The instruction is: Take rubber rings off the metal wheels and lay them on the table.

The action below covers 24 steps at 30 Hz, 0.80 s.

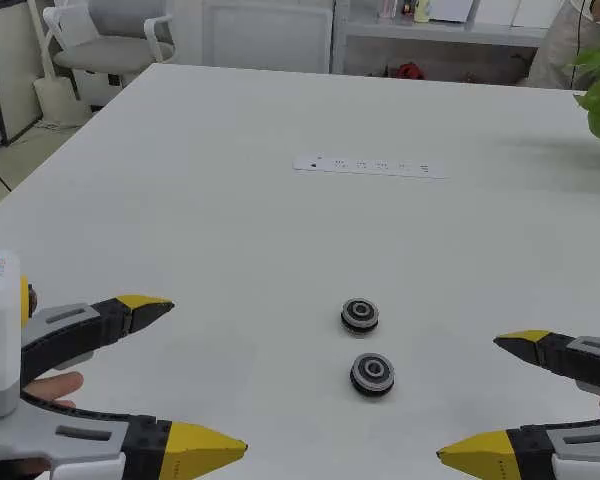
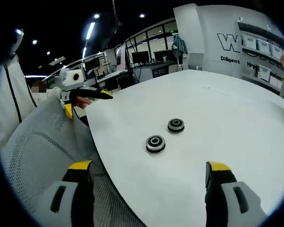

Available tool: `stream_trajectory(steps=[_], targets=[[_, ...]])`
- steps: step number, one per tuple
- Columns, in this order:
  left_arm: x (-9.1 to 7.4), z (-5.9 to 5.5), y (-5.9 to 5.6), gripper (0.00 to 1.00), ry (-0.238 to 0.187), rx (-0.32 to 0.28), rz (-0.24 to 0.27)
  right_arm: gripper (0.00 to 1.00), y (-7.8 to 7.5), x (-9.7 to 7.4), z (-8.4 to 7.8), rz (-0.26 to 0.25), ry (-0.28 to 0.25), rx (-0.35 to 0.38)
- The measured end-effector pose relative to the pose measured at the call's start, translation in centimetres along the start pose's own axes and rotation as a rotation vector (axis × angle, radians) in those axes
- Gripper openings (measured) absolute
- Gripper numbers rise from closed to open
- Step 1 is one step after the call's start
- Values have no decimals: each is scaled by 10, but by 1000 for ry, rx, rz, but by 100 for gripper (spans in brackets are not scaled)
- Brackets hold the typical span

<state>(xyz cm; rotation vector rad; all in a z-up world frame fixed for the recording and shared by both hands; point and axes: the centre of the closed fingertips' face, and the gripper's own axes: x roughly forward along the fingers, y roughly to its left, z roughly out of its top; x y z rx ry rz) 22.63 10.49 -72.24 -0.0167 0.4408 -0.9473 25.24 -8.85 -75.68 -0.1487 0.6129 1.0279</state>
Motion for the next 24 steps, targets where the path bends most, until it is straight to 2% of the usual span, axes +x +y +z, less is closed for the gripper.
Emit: stream_trajectory(steps=[7, 24], targets=[[-1, 2, 1, 100, -19, -17, 2, 94, 1, 0, 0, -4, 6, -3], [-1, 2, 1, 100, -13, -15, 2, 94, 2, 1, -6, -6, 33, -5]])
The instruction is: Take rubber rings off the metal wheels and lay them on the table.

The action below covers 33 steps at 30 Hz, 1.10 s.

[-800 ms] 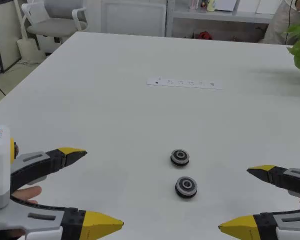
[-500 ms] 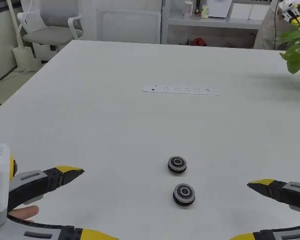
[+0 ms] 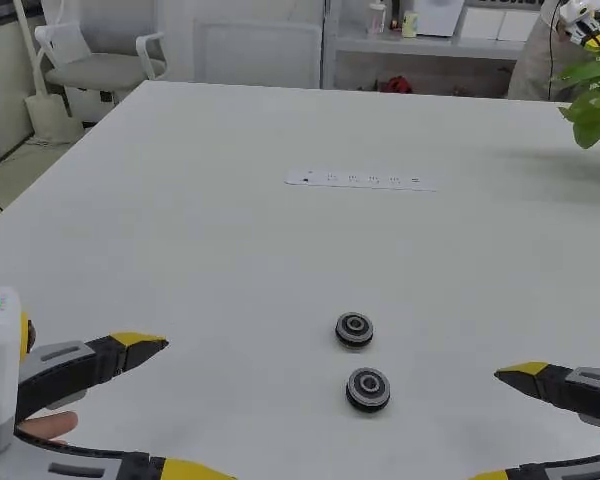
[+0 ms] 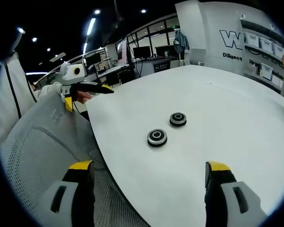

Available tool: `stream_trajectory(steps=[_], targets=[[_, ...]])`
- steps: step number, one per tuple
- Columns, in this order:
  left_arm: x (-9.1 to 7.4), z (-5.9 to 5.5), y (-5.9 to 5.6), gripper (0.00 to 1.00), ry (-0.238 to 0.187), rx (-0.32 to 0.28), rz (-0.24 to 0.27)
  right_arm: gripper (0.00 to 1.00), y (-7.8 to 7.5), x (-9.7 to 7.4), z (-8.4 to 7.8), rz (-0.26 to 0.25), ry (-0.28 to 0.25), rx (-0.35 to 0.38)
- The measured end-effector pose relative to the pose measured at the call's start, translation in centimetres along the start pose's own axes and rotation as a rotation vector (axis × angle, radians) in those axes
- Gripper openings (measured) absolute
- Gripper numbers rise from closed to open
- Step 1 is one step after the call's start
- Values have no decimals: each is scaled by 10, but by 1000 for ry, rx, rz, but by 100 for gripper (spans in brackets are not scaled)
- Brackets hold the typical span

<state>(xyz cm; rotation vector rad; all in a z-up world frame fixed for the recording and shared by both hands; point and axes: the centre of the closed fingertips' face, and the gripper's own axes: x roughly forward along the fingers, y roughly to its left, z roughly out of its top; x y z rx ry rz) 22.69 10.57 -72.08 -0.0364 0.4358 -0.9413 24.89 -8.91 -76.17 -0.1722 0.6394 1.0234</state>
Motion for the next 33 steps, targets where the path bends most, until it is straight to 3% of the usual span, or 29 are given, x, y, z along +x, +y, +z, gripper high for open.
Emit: stream_trajectory(steps=[17, 21, 28, 33], targets=[[-1, 3, -1, 98, -11, 3, -9, 93, -7, -3, -3, -25, 6, 6], [0, 1, -2, 99, 3, 9, -9, 92, -8, -4, -2, -29, -2, 10], [-1, 2, -2, 100, 1, 19, -11, 92, -9, -11, -6, -47, 19, -6], [-3, 4, -3, 100, -2, 27, -16, 93, -14, -17, -4, -61, 3, 8]])
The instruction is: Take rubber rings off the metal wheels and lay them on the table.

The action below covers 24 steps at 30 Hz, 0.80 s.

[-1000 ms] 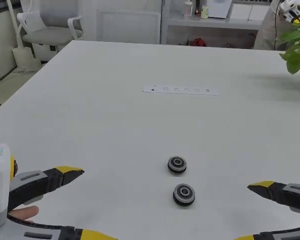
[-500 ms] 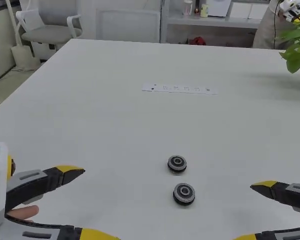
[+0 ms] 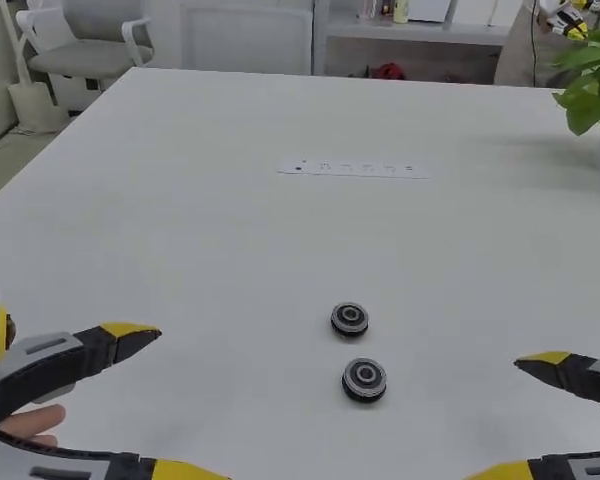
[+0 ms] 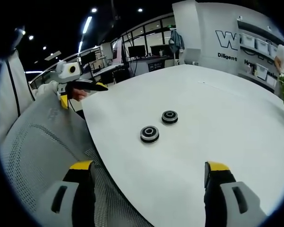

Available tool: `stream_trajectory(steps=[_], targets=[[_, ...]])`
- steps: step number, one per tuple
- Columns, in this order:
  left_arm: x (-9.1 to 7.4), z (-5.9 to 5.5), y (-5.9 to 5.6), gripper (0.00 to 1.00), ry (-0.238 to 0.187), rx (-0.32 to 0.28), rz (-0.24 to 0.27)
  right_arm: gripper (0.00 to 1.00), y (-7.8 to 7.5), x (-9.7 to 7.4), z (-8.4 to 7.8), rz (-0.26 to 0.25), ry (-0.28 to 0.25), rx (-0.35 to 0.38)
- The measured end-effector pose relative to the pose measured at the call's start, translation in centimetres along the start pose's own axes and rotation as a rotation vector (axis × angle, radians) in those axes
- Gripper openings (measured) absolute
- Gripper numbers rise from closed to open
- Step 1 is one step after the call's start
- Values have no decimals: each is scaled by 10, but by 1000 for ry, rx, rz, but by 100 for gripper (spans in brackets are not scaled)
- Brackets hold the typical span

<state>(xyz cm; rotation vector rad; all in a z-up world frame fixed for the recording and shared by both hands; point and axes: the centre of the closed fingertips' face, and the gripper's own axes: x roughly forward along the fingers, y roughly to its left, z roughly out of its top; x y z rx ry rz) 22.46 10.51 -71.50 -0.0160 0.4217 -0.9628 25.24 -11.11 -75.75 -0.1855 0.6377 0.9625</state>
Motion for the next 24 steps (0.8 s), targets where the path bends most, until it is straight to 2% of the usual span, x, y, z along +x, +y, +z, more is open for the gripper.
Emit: stream_trajectory(steps=[5, 10, 18, 24], targets=[[-2, 3, -3, 100, -2, 2, -10, 93, -3, -7, 5, -9, -14, 3], [-7, 10, -4, 100, 8, 30, -15, 93, -7, -16, 17, -33, -30, -9], [-18, 31, 4, 100, -5, 82, 1, 91, -10, -25, 31, -44, -44, -42], [-18, 48, 9, 100, -26, 110, 7, 91, -13, -29, 46, -40, -60, -73]])
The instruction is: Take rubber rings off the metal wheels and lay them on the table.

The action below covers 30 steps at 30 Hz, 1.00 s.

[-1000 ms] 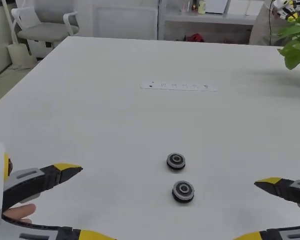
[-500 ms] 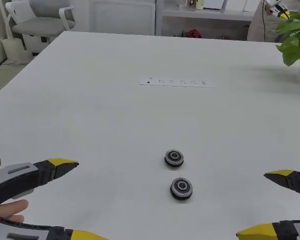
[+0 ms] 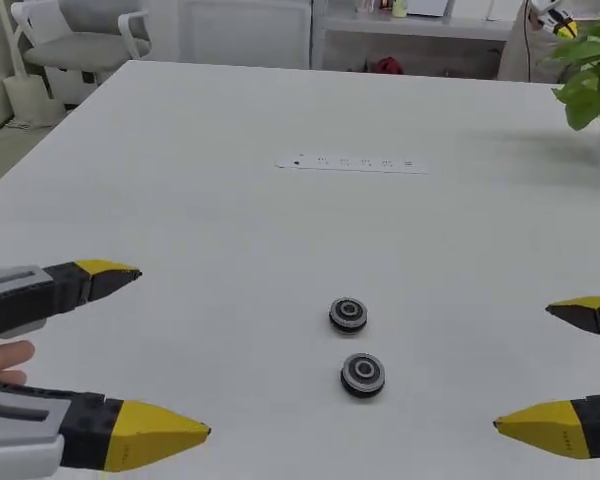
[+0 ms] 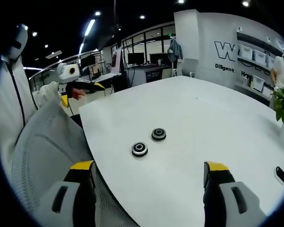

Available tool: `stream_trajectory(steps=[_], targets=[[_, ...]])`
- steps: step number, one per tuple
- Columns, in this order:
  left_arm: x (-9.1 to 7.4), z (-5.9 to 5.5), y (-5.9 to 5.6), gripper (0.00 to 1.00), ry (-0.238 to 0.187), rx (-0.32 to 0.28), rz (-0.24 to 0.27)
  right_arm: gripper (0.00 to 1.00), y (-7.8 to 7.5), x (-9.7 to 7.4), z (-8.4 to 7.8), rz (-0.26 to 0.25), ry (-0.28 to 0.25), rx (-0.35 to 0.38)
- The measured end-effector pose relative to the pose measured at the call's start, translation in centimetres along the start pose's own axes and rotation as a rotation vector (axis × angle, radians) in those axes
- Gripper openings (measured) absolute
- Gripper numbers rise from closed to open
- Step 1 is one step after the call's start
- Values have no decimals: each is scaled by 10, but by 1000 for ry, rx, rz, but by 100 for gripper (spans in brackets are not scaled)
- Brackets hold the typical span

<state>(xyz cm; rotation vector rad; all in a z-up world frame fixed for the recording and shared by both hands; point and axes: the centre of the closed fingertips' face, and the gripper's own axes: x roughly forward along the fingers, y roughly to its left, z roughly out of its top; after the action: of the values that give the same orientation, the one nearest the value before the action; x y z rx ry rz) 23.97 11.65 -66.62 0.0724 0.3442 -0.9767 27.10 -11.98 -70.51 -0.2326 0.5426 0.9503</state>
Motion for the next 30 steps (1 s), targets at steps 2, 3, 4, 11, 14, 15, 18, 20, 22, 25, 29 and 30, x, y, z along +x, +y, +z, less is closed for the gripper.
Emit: stream_trajectory(steps=[2, 3, 4, 11, 14, 15, 18, 20, 22, 25, 29, 30], targets=[[1, 7, 3, 100, -3, 15, 2, 90, -3, 0, 6, -3, -2, -15], [2, 10, 4, 100, -4, 25, 3, 90, -4, -1, 9, -4, -9, -20], [3, 14, 7, 100, -7, 36, 7, 90, -6, -1, 14, -5, -17, -23], [10, 36, 16, 100, -36, 77, 2, 87, -13, 1, 37, -1, -50, -58], [11, 49, 20, 100, -56, 98, -2, 87, -16, 0, 50, 1, -70, -80], [12, 53, 21, 100, -58, 107, -2, 87, -17, 0, 54, 0, -76, -84], [14, 61, 24, 100, -62, 121, -2, 87, -20, 0, 70, 2, -102, -102], [15, 69, 25, 100, -73, 136, -6, 86, -20, 0, 82, 11, -119, -124], [19, 78, 26, 100, -86, 149, -13, 85, -22, 1, 92, 10, -129, -146], [27, 86, 29, 100, -82, 167, -20, 86, -23, 6, 109, 17, -160, -158], [39, 93, 34, 100, -66, 189, -23, 85, -21, 15, 117, 38, -163, -176], [43, 96, 32, 100, -72, 188, -44, 85, -21, 18, 116, 42, -159, -180]])
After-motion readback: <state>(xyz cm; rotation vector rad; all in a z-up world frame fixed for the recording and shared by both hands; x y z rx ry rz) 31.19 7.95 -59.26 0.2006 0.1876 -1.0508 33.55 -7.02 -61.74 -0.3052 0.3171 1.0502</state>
